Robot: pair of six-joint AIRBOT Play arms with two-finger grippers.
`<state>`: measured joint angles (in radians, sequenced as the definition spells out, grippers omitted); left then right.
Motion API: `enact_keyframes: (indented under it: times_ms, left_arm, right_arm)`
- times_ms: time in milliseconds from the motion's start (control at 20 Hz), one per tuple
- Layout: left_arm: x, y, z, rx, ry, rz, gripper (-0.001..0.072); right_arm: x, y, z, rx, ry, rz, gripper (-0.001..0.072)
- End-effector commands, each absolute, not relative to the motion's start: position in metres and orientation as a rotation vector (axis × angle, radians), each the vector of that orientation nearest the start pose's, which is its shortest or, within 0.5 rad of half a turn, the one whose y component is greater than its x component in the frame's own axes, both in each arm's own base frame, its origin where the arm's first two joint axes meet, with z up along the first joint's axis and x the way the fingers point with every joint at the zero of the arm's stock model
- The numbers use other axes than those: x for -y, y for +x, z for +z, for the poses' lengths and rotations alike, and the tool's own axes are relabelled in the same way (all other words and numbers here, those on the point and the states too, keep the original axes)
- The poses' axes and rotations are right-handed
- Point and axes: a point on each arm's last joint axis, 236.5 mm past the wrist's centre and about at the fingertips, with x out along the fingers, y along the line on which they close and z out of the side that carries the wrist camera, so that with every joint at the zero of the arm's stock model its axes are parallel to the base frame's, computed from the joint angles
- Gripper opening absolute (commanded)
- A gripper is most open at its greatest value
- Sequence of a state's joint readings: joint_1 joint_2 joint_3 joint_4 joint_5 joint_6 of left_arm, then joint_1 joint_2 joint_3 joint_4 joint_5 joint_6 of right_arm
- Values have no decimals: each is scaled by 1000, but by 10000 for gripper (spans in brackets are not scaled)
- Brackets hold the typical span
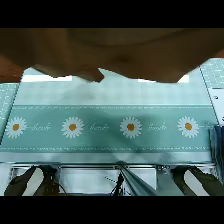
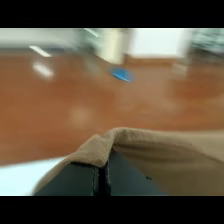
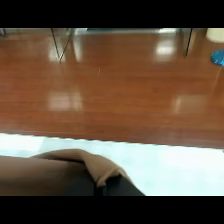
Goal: Fold the shirts.
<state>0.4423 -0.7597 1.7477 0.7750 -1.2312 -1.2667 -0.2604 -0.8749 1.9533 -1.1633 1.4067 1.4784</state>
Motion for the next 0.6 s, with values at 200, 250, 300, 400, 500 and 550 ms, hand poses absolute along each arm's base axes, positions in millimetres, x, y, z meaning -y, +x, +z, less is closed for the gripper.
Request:
enact_keyframes:
  times_ms: [200,250,300,400,500,550]
  left_arm:
    - [39,123,510,102,95,-53,21]
    - [36,121,503,74,106,-66,21]
    - [31,124,494,36,108,-67,22]
    - [20,141,470,-56,78,-58,21]
    - [17,172,434,-167,64,-58,21]
    - [15,191,409,-240,33,-58,21]
  right_arm:
    - [-22,152,452,-259,32,3,29]
    - [-23,147,446,-281,34,1,28]
    - [-23,144,440,-308,37,1,29]
    - [-22,149,426,-362,52,2,28]
    - [-21,168,397,-456,81,23,28]
    - [-21,180,378,-512,102,35,29]
